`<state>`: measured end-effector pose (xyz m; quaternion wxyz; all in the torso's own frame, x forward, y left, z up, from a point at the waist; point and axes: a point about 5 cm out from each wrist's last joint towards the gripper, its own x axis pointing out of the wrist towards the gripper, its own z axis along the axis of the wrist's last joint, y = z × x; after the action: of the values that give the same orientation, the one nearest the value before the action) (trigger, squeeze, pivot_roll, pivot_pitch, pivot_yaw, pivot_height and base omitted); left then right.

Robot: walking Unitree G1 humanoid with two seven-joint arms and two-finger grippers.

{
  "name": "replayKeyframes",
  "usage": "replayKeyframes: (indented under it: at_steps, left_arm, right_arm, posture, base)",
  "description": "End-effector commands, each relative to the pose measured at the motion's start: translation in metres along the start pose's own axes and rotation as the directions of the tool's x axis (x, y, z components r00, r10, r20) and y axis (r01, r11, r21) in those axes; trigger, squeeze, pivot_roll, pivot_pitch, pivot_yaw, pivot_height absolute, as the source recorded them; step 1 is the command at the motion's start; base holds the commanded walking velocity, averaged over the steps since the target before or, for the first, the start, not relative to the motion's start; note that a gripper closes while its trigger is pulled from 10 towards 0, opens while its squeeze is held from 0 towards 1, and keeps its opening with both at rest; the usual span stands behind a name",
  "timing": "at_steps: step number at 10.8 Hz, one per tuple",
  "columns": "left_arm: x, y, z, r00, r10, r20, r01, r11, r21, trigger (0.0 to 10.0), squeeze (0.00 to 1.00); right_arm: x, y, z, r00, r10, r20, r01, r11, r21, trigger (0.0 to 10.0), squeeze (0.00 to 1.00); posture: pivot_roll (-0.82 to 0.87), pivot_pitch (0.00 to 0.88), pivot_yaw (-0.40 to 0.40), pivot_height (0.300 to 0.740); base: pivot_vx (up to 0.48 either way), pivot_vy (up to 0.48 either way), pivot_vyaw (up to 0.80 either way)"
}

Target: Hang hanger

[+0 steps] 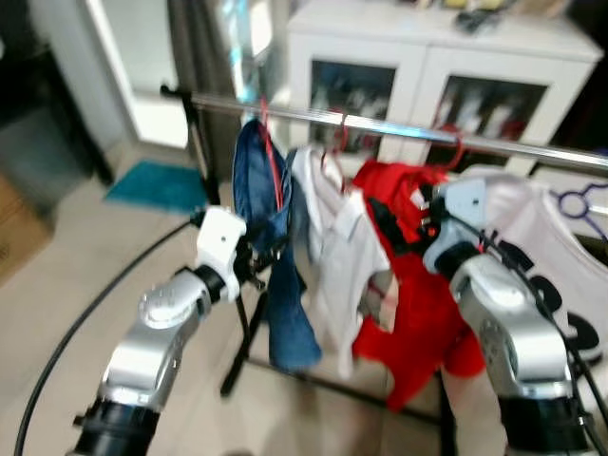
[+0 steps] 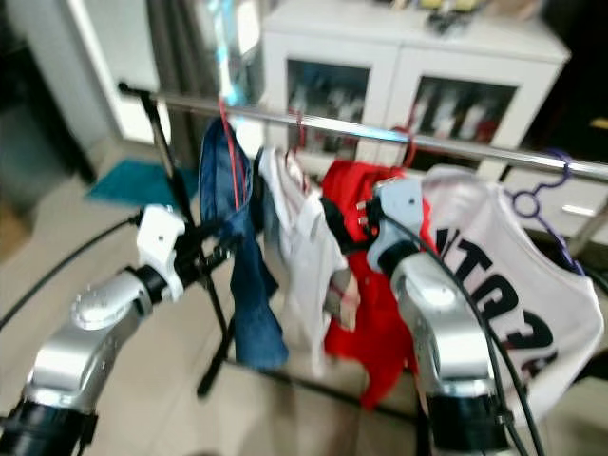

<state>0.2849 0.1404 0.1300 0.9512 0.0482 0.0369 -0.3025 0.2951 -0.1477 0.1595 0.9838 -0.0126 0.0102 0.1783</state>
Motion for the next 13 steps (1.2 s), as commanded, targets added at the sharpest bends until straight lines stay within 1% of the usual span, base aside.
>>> replayKeyframes:
  at_steps: [1, 2, 3, 4, 5, 6, 7, 8, 9, 10, 11, 13]
  left_arm:
    - [-0.002, 0.004, 0.0, 1.0, 0.017, -0.007, -0.017, 1.0, 0.005, 10.0, 0.0]
    - [-0.004, 0.004, -0.001, 1.0, 0.01, -0.012, -0.009, 1.0, 0.007, 10.0, 0.0]
    - [-0.005, 0.005, -0.001, 1.0, 0.006, -0.019, -0.006, 1.0, 0.012, 10.0, 0.0]
    - [-0.005, 0.006, -0.001, 1.0, 0.005, -0.021, -0.005, 1.0, 0.014, 10.0, 0.0]
    - [-0.008, 0.006, -0.001, 0.999, -0.034, -0.034, 0.035, 0.999, 0.026, 10.0, 0.0]
    - [-0.009, 0.005, -0.001, 0.997, -0.065, -0.036, 0.066, 0.998, 0.024, 10.0, 0.0]
    - [-0.012, 0.004, 0.001, 0.991, -0.126, -0.036, 0.127, 0.992, 0.018, 10.0, 0.0]
    - [-0.015, 0.005, 0.002, 0.985, -0.169, -0.041, 0.169, 0.986, 0.007, 10.0, 0.0]
    - [-0.017, 0.005, 0.002, 0.982, -0.183, -0.042, 0.183, 0.983, 0.005, 10.0, 0.0]
    - [-0.017, 0.005, 0.003, 0.981, -0.189, -0.041, 0.189, 0.982, 0.009, 10.0, 0.0]
    - [-0.019, 0.005, 0.004, 0.979, -0.197, -0.044, 0.198, 0.98, 0.018, 10.0, 0.0]
    - [-0.022, 0.006, 0.003, 0.977, -0.206, -0.051, 0.207, 0.978, 0.018, 10.0, 0.0]
  right_arm:
    - [0.001, 0.002, 0.002, 1.0, 0.014, 0.007, -0.014, 1.0, 0.008, 10.0, 0.0]
    - [0.002, 0.004, 0.003, 1.0, 0.018, 0.013, -0.018, 0.999, 0.027, 10.0, 0.0]
    - [0.003, 0.005, 0.004, 0.999, 0.022, 0.029, -0.024, 0.998, 0.066, 10.0, 0.75]
    - [0.004, 0.005, 0.005, 0.999, 0.024, 0.036, -0.027, 0.997, 0.077, 10.0, 0.75]
    - [0.017, 0.007, 0.009, 0.999, 0.02, 0.028, -0.022, 0.996, 0.085, 10.0, 1.0]
    - [0.024, 0.009, 0.01, 0.999, 0.029, 0.014, -0.03, 0.997, 0.076, 10.0, 1.0]
    - [0.04, 0.012, 0.013, 0.998, 0.047, -0.03, -0.045, 0.998, 0.051, 10.0, 1.0]
    - [0.06, 0.011, 0.017, 0.996, 0.043, -0.077, -0.04, 0.998, 0.04, 10.0, 0.88]
    - [0.069, 0.012, 0.016, 0.992, 0.069, -0.109, -0.066, 0.997, 0.036, 10.0, 0.0]
    - [0.076, 0.015, 0.016, 0.987, 0.108, -0.123, -0.104, 0.994, 0.038, 10.0, 0.0]
    - [0.086, 0.017, 0.016, 0.983, 0.126, -0.134, -0.123, 0.992, 0.026, 10.0, 0.0]
    - [0.098, 0.012, 0.018, 0.987, 0.073, -0.146, -0.071, 0.997, 0.02, 10.0, 0.0]
  posture:
    - [-0.07, 0.0, -0.007, 0.74]
    - [-0.06, 0.0, -0.006, 0.74]
    - [-0.06, 0.0, -0.004, 0.74]
    - [-0.06, 0.0, 0.0, 0.74]
    - [-0.06, 0.0, 0.007, 0.74]
    - [-0.06, 0.0, 0.009, 0.74]
    - [-0.07, 0.0, 0.013, 0.74]
    - [-0.06, 0.0, 0.013, 0.74]
    - [-0.06, 0.0, 0.011, 0.74]
    - [-0.06, 0.0, 0.009, 0.74]
    - [-0.05, 0.0, 0.005, 0.74]
    - [-0.04, 0.0, 0.005, 0.74]
  base:
    - [0.0, 0.0, 0.0]
    - [0.0, 0.0, 0.0]
    - [0.0, 0.0, 0.0]
    - [0.0, 0.0, 0.0]
    - [0.0, 0.0, 0.0]
    - [0.0, 0.0, 0.0]
    - [0.0, 0.0, 0.0]
    - [0.0, 0.0, 0.0]
    - [0.0, 0.0, 0.0]
    - [0.0, 0.0, 0.0]
    - [0.0, 0.0, 0.0]
    - [0.0, 0.0, 0.0]
